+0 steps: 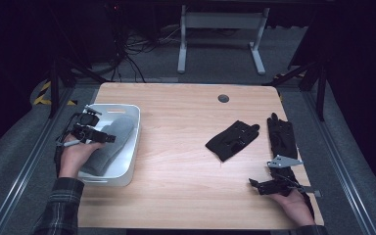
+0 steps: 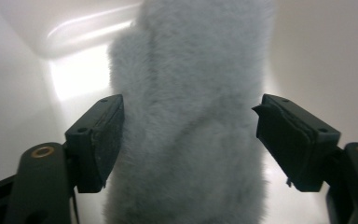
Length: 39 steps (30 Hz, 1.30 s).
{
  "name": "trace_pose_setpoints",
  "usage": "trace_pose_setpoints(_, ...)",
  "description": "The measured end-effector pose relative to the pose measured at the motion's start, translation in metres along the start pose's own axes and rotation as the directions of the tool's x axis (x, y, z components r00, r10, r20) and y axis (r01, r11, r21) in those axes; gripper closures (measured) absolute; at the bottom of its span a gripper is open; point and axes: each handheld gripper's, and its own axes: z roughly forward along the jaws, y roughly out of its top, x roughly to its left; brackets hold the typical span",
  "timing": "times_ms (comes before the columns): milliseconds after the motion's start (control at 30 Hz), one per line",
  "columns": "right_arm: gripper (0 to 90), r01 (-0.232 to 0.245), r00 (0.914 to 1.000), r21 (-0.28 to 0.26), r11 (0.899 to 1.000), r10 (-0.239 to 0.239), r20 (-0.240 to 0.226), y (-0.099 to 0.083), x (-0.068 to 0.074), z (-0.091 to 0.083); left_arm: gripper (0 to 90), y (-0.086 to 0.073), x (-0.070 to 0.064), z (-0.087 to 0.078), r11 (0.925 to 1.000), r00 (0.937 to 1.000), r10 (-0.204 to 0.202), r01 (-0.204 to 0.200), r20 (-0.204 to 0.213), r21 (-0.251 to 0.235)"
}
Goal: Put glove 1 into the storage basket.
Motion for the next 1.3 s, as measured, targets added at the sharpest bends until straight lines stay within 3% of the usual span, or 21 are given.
trace_pose_setpoints(100,0.4,0.0,1.0,0.0,1.0,0.0,0.0,0.0,0.0,0.0,23.0,-0.001,-0.011,-0.01,0.9983,0.9992,0.021,-0.019,0.034,-0.055)
trace_pose_setpoints(233,0.4,0.0,1.0,0.0,1.0,0.0,0.0,0.0,0.0,0.0,22.2,0.001,-0.025,-0.019,0.9942,0.996,0.063,-0.057,0.064,-0.091)
trace_pose_setpoints(600,0.4,0.0,1.0,0.0,1.0,0.0,0.0,0.0,0.0,0.0,20.1,0.006,-0.073,-0.028,0.9735,0.9781,0.152,-0.123,0.143,-0.193)
trace_pose_setpoints(667,0.4,0.0,1.0,0.0,1.0,0.0,0.0,0.0,0.0,0.0,20.2,0.007,-0.086,-0.024,0.9689,0.9684,0.183,-0.148,0.17,-0.198)
trace_pose_setpoints(1000,0.4,0.0,1.0,0.0,1.0,0.0,0.0,0.0,0.0,0.0,20.1,0.006,-0.139,-0.004,0.9407,0.931,0.301,-0.254,0.207,-0.225)
trace_pose_setpoints(1167,0.4,-0.007,0.9999,0.001,1.0,0.007,0.008,0.0,-0.001,0.0,19.7,0.0,-0.162,0.009,0.922,0.9117,0.356,-0.307,0.205,-0.236)
trace_pose_setpoints(1300,0.4,-0.013,0.9998,0.0,1.0,0.013,0.012,0.0,-0.001,0.0,18.2,-0.008,-0.175,0.022,0.9108,0.9003,0.387,-0.34,0.199,-0.235)
